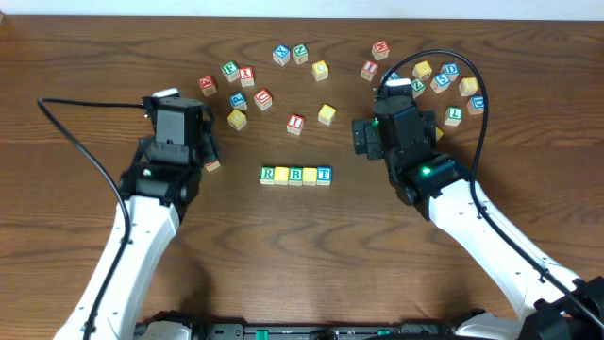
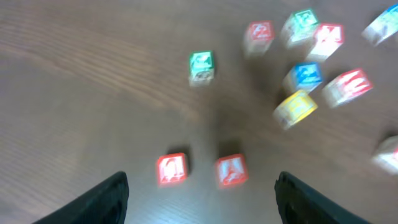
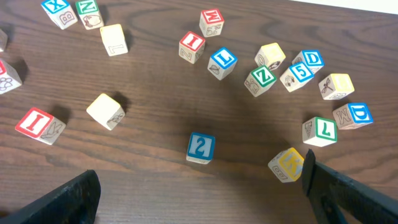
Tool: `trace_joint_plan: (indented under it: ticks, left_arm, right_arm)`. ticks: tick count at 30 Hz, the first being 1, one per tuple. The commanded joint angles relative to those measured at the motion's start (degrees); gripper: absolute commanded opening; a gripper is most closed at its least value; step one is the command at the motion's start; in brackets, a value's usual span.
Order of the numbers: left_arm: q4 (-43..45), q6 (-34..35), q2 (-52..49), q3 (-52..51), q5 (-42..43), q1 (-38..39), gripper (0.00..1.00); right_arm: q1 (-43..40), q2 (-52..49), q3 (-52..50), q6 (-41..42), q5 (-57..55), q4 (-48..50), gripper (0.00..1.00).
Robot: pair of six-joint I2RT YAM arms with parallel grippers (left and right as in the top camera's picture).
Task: Spell out ROBOT
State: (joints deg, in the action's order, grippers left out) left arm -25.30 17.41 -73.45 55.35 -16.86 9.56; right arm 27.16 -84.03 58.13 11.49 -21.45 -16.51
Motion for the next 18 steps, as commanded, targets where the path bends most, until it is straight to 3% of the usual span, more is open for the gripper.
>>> trace_joint_plan:
  ticks: [1,8,18]
  left_arm:
    - [5.7,0.2,3.4,-4.7,-0.6,1.3,0.74]
    - [18.6,-0.3,9.9,-15.6,1.2,2.0,0.74]
    - [39.4,-9.3,20.4,-29.6,9.7,2.0,0.74]
  right_arm:
    - [-0.5,1.0,0.7,-0.4,-0.9,0.0,0.99]
    - [-0.4,1.0,0.7,-0.4,-0.9,0.0,0.99]
    - [-0.4,1.0,0.7,-0.4,-0.9,0.0,0.99]
